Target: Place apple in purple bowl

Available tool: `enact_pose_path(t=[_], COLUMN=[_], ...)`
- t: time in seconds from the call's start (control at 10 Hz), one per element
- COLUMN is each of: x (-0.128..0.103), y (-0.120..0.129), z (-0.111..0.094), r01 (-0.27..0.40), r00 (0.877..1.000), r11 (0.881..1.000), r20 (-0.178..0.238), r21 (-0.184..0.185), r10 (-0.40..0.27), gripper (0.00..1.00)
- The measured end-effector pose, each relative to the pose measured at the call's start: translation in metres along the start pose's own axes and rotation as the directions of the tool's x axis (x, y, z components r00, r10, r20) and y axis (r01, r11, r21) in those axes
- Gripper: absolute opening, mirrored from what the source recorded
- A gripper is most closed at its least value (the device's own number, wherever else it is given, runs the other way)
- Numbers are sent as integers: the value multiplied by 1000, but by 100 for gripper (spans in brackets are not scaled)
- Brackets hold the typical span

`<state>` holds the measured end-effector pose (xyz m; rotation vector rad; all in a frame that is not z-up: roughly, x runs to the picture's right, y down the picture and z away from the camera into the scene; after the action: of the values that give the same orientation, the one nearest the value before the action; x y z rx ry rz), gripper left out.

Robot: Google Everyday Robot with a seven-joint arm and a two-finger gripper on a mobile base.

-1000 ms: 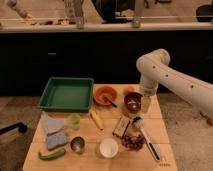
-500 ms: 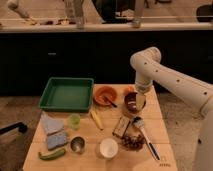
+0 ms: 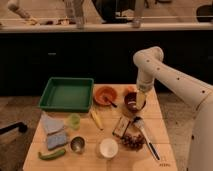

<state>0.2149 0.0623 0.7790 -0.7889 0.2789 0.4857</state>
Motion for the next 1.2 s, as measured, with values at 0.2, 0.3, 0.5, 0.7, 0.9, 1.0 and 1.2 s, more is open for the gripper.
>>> enact_pose_path(t=[0.2,0.3,0.5,0.7,0.9,1.0,1.2], x=[0,0,-7,-10,-15,-16,-20], y=[0,0,2,0,-7,-10,-18], z=[0,0,2,2,0,-1,2], r01=[1,1,-88,-197,-260,-278,-325], r00=[1000,1000,996,979,963,957,940], r11=[1000,1000,996,980,966,960,946], r20=[0,0,22,45,76,84,114], r21=[0,1,7,7,9,8,5], r10=[-1,-1,88,197,258,277,322], gripper=[80,80,80,80,80,80,80])
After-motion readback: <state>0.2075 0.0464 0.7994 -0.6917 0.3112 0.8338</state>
